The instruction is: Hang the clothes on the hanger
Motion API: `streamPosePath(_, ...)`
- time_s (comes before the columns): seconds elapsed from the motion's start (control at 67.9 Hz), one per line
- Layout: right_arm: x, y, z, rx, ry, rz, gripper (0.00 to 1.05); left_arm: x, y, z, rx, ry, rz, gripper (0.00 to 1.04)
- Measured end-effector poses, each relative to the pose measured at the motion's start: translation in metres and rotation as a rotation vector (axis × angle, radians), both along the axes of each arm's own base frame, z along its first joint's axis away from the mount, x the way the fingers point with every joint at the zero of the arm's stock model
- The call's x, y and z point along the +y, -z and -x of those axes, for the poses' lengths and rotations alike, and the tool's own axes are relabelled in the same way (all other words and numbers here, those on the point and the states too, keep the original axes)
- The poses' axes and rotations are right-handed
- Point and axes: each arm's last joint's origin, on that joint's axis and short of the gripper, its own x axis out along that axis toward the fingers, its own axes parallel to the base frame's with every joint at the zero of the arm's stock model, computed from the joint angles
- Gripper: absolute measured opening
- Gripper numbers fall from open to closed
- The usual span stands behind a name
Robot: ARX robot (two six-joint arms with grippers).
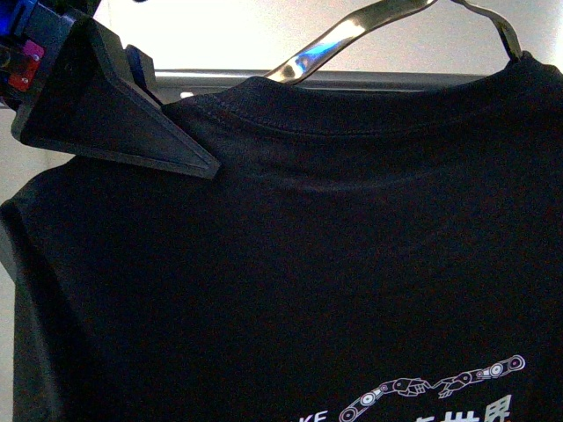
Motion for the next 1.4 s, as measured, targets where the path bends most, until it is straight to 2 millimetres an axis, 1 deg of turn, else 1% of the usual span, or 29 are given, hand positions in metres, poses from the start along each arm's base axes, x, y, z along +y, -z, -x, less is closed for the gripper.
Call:
streamPosePath(0.457,0.000,0.000,0.000,0.000,0.000,0.000,0.97,0.000,-0.001,0.000,-0.009,0.000,0.000,0.05)
streamPosePath(0.53,-0.002,-0.002,-0.002,-0.007,-0.117,0.035,0.97,0.001,-0.001,0.000,-0.009,-0.001,0.000,0.05)
streamPosePath(0.545,-0.004,-0.004,-0.003,-0.016,-0.162,0.059,0.97,0.001,-0.001,0.000,-0.009,-0.001,0.000,0.05)
streamPosePath(0.575,-0.008,-0.008,-0.005,-0.030,-0.197,0.073,0.97,0.001,-0.001,0.000,-0.009,-0.002,0.000,0.05)
streamPosePath(0.604,-0.013,-0.014,-0.006,-0.049,-0.219,0.087,0.97,0.001,-0.001,0.000,-0.009,-0.002,-0.001,0.05)
streamPosePath(0.619,-0.018,-0.021,-0.007,-0.071,-0.228,0.106,0.97,0.001,-0.001,0.000,-0.009,-0.002,-0.001,0.05)
streamPosePath(0.678,-0.031,-0.036,-0.010,-0.115,-0.228,0.155,0.97,0.000,-0.001,0.000,-0.010,0.000,0.000,0.05)
streamPosePath(0.692,-0.038,-0.045,-0.010,-0.135,-0.223,0.182,0.97,0.000,-0.001,0.000,-0.011,0.000,0.000,0.05)
streamPosePath(0.707,-0.042,-0.049,-0.011,-0.144,-0.221,0.196,0.97,0.000,-0.001,0.000,-0.010,0.001,0.000,0.05)
streamPosePath(0.751,-0.065,-0.076,-0.016,-0.191,-0.203,0.302,0.97,0.000,-0.001,0.000,-0.010,0.000,0.000,0.05)
streamPosePath(0.84,-0.080,-0.094,-0.025,-0.180,-0.246,0.361,0.97,0.002,-0.001,0.000,-0.011,-0.005,0.000,0.05)
streamPosePath(0.958,-0.093,-0.113,-0.047,-0.109,-0.424,0.387,0.97,0.002,-0.001,0.000,-0.011,-0.006,-0.001,0.05)
streamPosePath(1.046,-0.097,-0.133,-0.062,-0.081,-0.500,0.410,0.97,0.001,-0.001,0.000,-0.011,-0.002,-0.001,0.05)
streamPosePath(1.076,-0.098,-0.143,-0.068,-0.072,-0.530,0.423,0.97,0.001,-0.001,0.000,-0.011,-0.001,-0.001,0.05)
streamPosePath(1.134,-0.097,-0.172,-0.083,-0.056,-0.581,0.471,0.97,0.001,-0.001,0.000,-0.011,-0.001,0.000,0.05)
streamPosePath(1.223,-0.092,-0.197,-0.096,-0.057,-0.619,0.530,0.97,0.001,-0.001,0.000,-0.013,-0.001,0.000,0.05)
streamPosePath(1.326,-0.082,-0.220,-0.108,-0.069,-0.668,0.603,0.97,0.001,-0.001,0.000,-0.013,-0.001,0.000,0.05)
streamPosePath(1.4,-0.074,-0.230,-0.114,-0.068,-0.709,0.645,0.97,0.001,-0.001,0.000,-0.013,-0.001,0.000,0.05)
